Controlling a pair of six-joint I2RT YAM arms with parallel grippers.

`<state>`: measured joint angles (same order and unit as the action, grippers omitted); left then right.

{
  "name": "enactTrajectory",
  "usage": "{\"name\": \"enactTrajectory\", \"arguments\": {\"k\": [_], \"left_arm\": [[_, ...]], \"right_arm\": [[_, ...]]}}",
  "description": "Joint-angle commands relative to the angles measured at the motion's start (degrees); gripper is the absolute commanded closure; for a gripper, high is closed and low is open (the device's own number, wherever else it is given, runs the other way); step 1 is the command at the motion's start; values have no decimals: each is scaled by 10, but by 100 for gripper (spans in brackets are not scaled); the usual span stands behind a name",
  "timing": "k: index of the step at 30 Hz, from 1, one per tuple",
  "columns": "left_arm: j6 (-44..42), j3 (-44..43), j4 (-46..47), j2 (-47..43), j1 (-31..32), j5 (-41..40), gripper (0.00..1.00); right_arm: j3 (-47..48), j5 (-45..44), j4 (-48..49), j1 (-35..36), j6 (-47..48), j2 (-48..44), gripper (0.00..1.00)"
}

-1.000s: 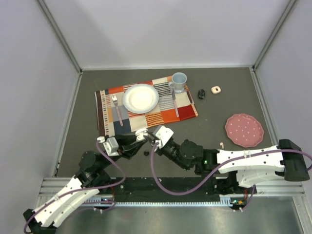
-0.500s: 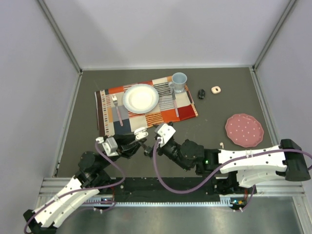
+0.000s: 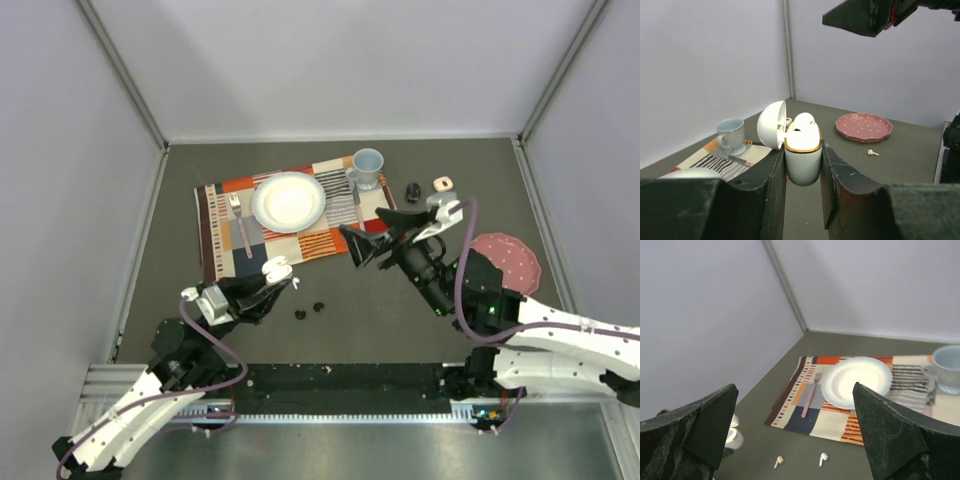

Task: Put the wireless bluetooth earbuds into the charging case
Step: Pick up the left earbud from the center of the board.

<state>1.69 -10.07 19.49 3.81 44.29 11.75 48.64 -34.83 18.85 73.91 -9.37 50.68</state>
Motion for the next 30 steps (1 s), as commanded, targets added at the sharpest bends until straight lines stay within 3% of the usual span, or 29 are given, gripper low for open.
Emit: {"name": "enactTrajectory", "arguments": {"k": [1, 5, 12, 16, 23, 30], "left_arm": [[9, -37, -37, -26, -2, -83, 100], [-13, -69, -89, -46, -2, -150, 100], [-29, -130, -181, -64, -2, -236, 100], [-37, -145, -215, -101, -1, -245, 100], [-49, -160, -270, -130, -2, -176, 100], [-68, -163, -274, -130, -2, -82, 100]], "right_arm": [[39, 14, -187, -87, -178, 20, 2], [51, 82, -275, -147, -251, 72, 3], [68, 196, -299, -150, -300, 220, 11], [90, 210, -305, -150, -359, 287, 13], [159, 214, -333, -150, -380, 391, 13], [157, 143, -343, -153, -434, 368, 2]]}}
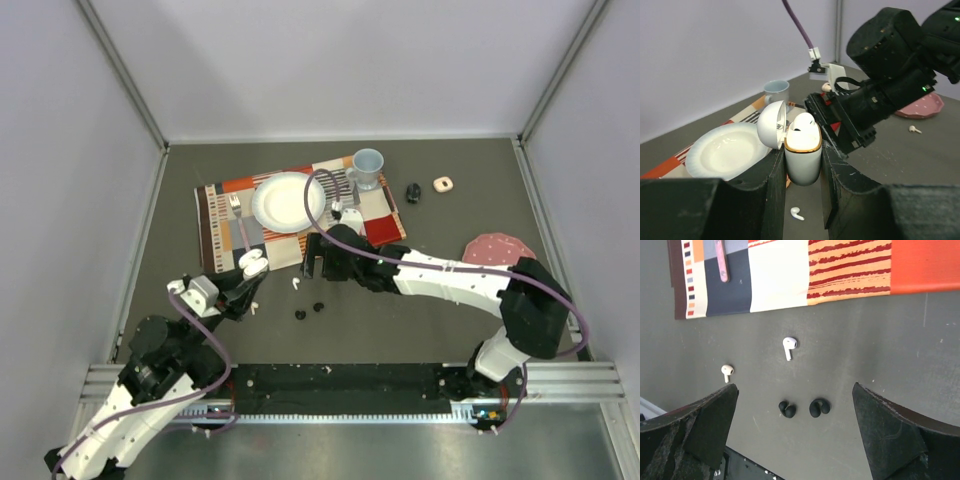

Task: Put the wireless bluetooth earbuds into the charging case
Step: Pick up the left earbud from the center of the board.

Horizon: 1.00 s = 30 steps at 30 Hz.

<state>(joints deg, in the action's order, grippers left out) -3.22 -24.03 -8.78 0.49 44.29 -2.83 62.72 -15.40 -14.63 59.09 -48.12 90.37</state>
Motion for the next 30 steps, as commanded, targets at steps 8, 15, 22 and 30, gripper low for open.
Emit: {"name": "enactTrajectory", "arguments": {"k": [8, 15, 22, 30], "left_arm": [[-25, -27, -4, -96, -2, 44, 100], [-37, -40, -30, -97, -2, -12, 100], [-35, -45, -40, -98, -3, -46, 100], [-29, -49, -44, -100, -11, -66, 100]], "right_arm": [[17, 53, -16, -53, -72, -13, 1], [49, 61, -22, -43, -117, 58, 16], [119, 4, -57, -13, -130, 118, 23], [173, -24, -74, 7, -167, 183, 31]]}}
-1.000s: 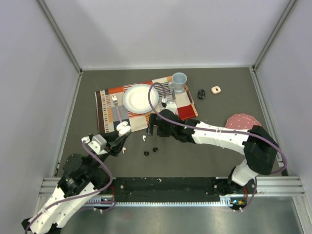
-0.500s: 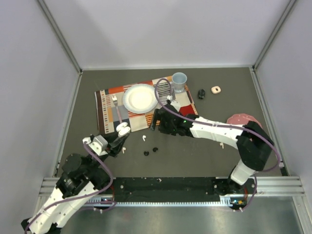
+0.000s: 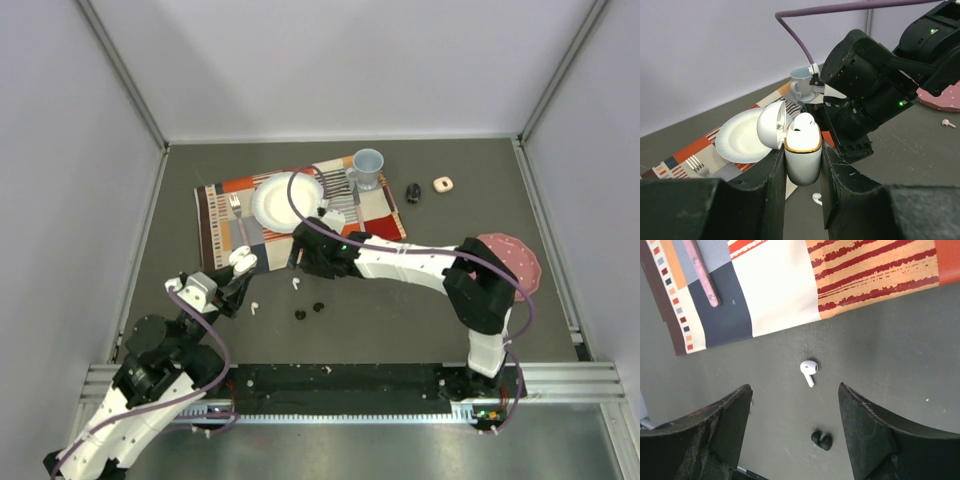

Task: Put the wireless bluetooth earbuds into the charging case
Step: Pick up the left earbud from the center of the board.

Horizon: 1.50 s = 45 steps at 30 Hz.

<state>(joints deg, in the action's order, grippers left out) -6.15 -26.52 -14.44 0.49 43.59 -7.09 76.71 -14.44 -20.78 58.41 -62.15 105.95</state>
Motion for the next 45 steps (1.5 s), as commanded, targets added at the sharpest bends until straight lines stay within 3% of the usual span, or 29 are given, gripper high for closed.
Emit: {"name": "enactTrajectory", "arguments": {"k": [1, 12, 18, 45], "left_arm": [[-1, -26, 10, -100, -5, -26, 100], [3, -26, 8, -101, -10, -36, 100], [4, -26, 8, -101, -16, -34, 100], [11, -29, 7, -101, -37, -29, 100]], "right_arm": [[37, -37, -15, 16, -28, 33, 32], [85, -54, -36, 28, -19, 95, 42], [113, -72, -50, 36, -7, 116, 52], [189, -132, -131, 57, -14, 180, 60]]}}
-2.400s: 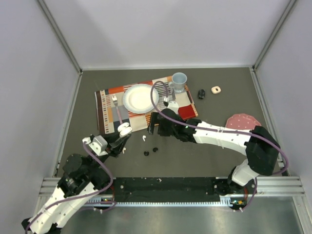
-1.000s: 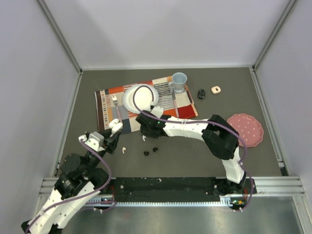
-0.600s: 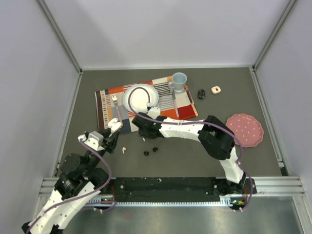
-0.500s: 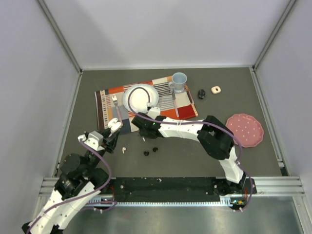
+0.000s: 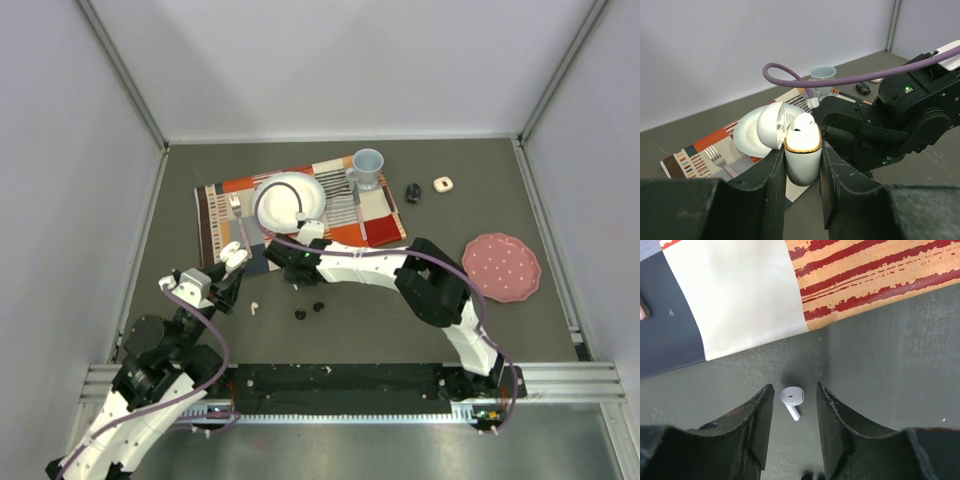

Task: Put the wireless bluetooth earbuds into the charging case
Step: Pick up the left earbud from the center of the board.

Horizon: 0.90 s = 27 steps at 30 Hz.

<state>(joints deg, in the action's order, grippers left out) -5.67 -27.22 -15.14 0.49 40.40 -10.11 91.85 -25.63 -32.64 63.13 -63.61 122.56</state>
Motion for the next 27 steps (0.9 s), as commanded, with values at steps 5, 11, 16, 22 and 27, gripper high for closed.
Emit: {"name": "enactTrajectory", "arguments": {"k": [5, 11, 16, 22, 27], "left_arm": [[7, -21, 15, -102, -6, 1, 100], [7, -21, 13, -101, -8, 2, 100], [7, -21, 14, -101, -9, 3, 100], [8, -20, 13, -101, -12, 3, 100], [8, -20, 15, -101, -13, 4, 100]], "right_arm": [[46, -24, -19, 14, 2, 26, 60], [50, -26, -26, 15, -4, 33, 60], [52, -25, -30, 16, -9, 41, 61], [52, -28, -33, 16, -12, 46, 62], [52, -28, -35, 17, -12, 48, 65]]}}
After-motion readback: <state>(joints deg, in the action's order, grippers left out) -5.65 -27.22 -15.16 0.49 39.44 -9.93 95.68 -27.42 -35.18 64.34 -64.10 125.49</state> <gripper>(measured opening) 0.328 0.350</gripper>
